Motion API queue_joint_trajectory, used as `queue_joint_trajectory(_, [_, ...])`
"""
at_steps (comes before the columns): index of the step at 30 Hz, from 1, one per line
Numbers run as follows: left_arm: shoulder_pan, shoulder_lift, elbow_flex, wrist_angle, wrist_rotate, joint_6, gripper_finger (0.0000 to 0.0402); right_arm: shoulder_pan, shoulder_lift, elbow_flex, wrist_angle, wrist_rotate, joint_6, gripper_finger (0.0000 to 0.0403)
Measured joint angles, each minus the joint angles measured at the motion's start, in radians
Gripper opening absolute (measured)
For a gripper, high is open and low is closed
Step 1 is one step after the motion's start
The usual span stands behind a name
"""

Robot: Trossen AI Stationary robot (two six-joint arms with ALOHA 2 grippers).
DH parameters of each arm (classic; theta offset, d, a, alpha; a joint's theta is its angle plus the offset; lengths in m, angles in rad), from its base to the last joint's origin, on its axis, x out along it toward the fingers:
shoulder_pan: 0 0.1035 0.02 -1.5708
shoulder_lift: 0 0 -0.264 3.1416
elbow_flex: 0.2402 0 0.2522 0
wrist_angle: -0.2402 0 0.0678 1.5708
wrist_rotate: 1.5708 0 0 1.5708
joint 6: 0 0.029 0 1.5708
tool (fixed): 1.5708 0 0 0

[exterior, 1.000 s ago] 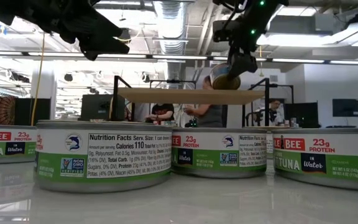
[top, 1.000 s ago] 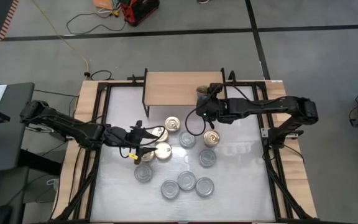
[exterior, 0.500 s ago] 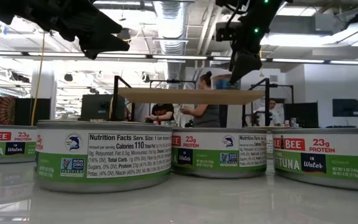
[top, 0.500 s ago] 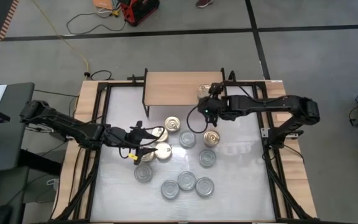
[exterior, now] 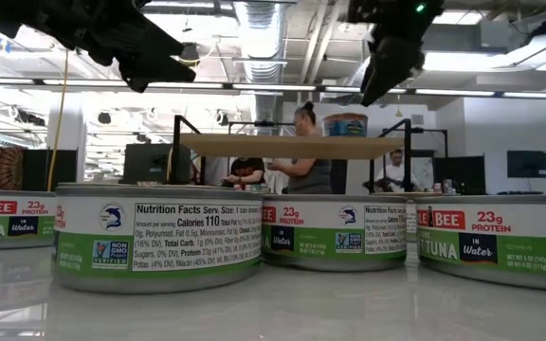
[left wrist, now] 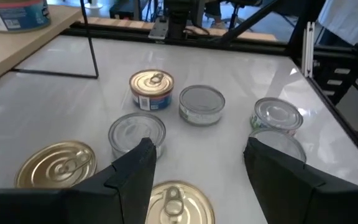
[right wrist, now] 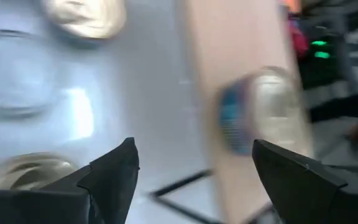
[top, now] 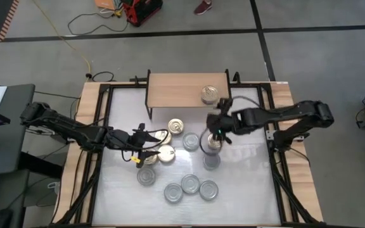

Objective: Stack canned seafood by type on shelf
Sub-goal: Stack the blue pink tuna can on top of the other blue pink tuna can on the shelf

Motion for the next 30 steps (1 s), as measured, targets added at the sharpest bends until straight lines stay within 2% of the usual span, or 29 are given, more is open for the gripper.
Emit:
queue_joint_trajectory(4, [0.000, 0.000, 0.000, -0.005, 0.000, 0.002, 0.0233, 0.089, -0.001, -0.052, -0.010, -0.077, 0.123, 0.0332])
queue_joint_trajectory(8, [0.000, 0.000, 0.000, -0.005, 0.000, -0.010, 0.0233, 0.142, -0.001, -0.111, -0.032, -0.105, 0.296, 0.0320])
queue_joint_trajectory(17, [-0.002, 0.000, 0.000, 0.037, -0.001, -0.019, 0.0233, 0.164, -0.008, -0.228, 0.004, -0.133, 0.613, 0.0317])
queue_joint_trajectory(23, [-0.013, 0.000, 0.000, 0.064, -0.001, -0.019, 0.0233, 0.183, -0.028, -0.346, 0.147, -0.132, 0.688, 0.0317])
queue_joint_trajectory(30, [-0.013, 0.000, 0.000, 0.087, -0.001, -0.019, 0.0233, 0.141, -0.019, -0.458, 0.268, -0.153, 0.711, 0.0317])
